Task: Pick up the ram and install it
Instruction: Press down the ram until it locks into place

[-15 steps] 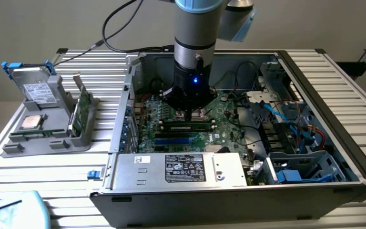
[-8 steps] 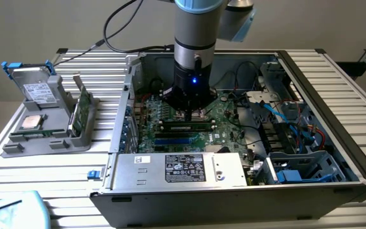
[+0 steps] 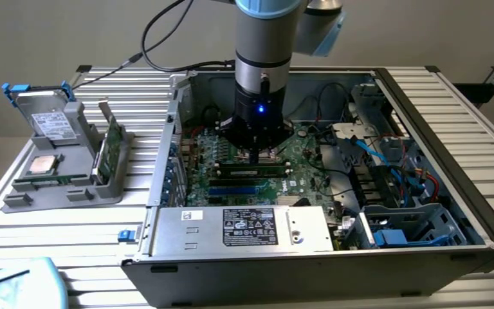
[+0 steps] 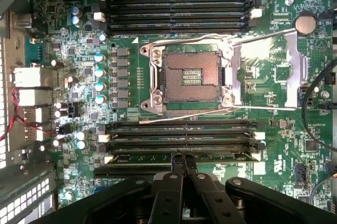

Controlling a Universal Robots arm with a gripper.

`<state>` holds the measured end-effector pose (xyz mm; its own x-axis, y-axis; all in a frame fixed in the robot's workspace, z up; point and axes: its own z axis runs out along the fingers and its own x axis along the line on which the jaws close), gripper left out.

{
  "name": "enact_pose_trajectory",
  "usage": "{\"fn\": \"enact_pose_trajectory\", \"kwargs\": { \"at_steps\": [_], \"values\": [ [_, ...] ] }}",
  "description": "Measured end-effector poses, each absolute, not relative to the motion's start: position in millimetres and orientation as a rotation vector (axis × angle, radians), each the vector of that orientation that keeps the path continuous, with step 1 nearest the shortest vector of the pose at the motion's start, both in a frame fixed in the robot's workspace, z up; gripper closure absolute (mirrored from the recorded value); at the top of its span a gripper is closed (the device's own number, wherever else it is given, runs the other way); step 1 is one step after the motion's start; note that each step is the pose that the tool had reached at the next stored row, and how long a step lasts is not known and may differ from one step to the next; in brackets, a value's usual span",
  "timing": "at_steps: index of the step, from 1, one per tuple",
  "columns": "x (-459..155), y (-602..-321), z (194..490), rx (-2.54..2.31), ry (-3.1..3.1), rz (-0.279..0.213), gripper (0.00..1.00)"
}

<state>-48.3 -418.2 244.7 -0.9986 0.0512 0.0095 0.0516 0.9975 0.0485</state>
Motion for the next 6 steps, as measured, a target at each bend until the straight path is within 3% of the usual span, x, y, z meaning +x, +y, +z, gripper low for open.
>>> {"fn": "enact_pose_trajectory", "kwargs": {
  "at_steps": [6],
  "values": [
    [-48.3,-418.4,244.7,-0.082,-3.131,-0.076,0.89]
  ]
}}
